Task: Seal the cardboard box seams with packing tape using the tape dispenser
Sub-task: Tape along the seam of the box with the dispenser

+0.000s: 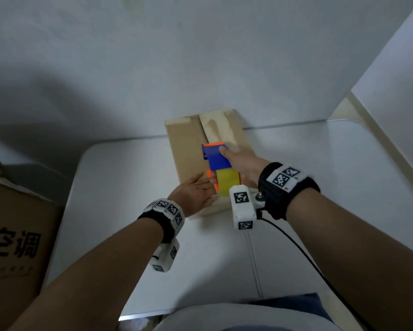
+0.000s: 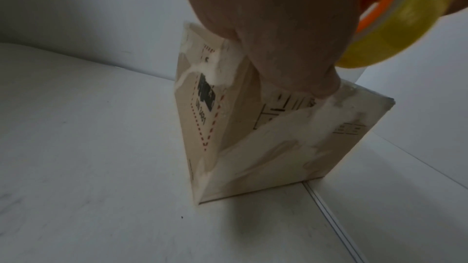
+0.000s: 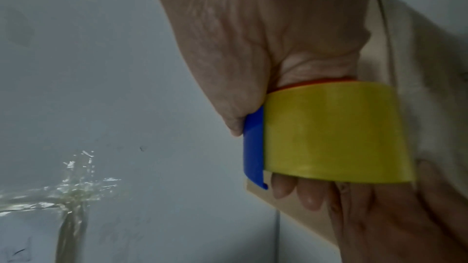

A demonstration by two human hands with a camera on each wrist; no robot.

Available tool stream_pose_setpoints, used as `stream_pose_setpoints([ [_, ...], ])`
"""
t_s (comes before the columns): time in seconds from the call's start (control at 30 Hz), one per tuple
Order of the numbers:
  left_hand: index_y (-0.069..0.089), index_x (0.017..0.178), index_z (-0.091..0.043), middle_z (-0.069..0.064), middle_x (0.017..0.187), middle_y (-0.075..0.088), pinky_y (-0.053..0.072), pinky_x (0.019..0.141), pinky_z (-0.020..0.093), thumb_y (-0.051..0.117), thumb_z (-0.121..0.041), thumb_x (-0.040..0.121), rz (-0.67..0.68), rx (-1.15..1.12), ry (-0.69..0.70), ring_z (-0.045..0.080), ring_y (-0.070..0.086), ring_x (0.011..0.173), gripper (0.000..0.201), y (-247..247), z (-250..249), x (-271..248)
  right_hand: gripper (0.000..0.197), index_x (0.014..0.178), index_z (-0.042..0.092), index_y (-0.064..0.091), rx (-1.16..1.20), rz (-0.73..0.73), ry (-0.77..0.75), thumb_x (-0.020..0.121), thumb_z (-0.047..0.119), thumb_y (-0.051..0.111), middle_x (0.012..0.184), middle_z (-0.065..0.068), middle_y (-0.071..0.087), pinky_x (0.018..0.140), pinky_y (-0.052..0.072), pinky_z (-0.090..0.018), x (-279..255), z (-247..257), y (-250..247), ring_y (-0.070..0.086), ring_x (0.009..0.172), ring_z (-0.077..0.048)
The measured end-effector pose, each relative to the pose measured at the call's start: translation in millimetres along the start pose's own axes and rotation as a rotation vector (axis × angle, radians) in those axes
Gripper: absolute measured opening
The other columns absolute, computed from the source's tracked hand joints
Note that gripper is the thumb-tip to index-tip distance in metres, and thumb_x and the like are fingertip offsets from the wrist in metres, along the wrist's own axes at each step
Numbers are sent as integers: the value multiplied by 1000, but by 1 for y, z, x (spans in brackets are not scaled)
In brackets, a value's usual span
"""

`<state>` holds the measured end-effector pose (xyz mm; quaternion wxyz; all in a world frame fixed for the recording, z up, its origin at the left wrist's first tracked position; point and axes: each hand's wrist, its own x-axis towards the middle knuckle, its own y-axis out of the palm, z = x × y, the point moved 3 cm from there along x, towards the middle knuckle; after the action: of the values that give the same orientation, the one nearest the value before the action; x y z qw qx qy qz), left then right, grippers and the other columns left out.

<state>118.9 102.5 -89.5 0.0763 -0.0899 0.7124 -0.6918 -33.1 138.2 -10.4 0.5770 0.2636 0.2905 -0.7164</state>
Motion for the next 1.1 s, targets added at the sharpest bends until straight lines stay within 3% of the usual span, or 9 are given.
stream_pose_setpoints([
  [0.13,67,115,-22,-2,125,66,32,105,38,38,-37,90,90,43,34,14,59,121,41,1,0,1,50,92,3,61,154,108,68,100,46,36,67,-11,70,58,56,-30,-39,-30,6,68,54,-19],
  [0.33,52,136,-21,-1,144,48,24,117,44,13,-41,88,165,74,6,17,41,137,64,-3,-6,3,48,111,-4,55,267,127,48,101,40,38,84,-19,64,51,56,-27,-77,-58,8,65,57,-22],
  [0.47,56,127,-27,1,133,60,41,97,65,32,-36,84,184,109,-75,27,53,127,50,-10,-14,2,51,124,-5,51,314,97,41,100,40,42,87,-20,65,50,56,-28,-90,-55,9,65,58,-25],
  [0.53,37,138,-36,-5,149,41,31,95,75,35,-42,90,98,121,-224,30,32,142,49,-15,-21,4,53,128,-5,50,295,95,35,100,39,42,87,-20,65,49,56,-28,-94,-52,8,66,58,-26],
  [0.6,16,146,-45,-13,160,4,11,99,79,29,-51,96,230,47,-412,28,-11,148,52,-12,-28,3,54,129,-5,50,284,105,31,100,40,42,85,-19,66,49,56,-28,-97,-53,8,66,57,-25],
  [0.67,5,147,-49,-15,158,-12,10,96,81,26,-55,96,318,64,-465,30,-27,143,56,-9,-33,1,53,129,-5,50,293,104,32,100,39,42,83,-18,65,47,55,-27,-101,-55,8,67,54,-24],
  [0.77,2,148,-46,-13,159,-10,21,93,80,33,-54,94,306,120,-443,31,-23,145,62,-1,-32,0,51,128,-5,49,320,98,37,101,37,42,84,-19,64,47,56,-28,-105,-60,8,66,53,-25],
  [0.9,5,150,-38,-18,159,-4,19,101,74,34,-57,94,213,-91,-489,15,-11,148,66,-5,-29,5,48,119,-4,54,329,97,35,100,39,41,88,-21,65,65,56,-36,-107,-64,2,65,66,-29],
  [1.1,7,150,-31,-8,159,-15,17,106,69,51,-59,86,92,-275,-626,12,5,148,83,1,-20,10,41,101,2,57,309,88,19,101,39,39,83,-18,66,60,56,-33,-106,-67,3,65,63,-26],
])
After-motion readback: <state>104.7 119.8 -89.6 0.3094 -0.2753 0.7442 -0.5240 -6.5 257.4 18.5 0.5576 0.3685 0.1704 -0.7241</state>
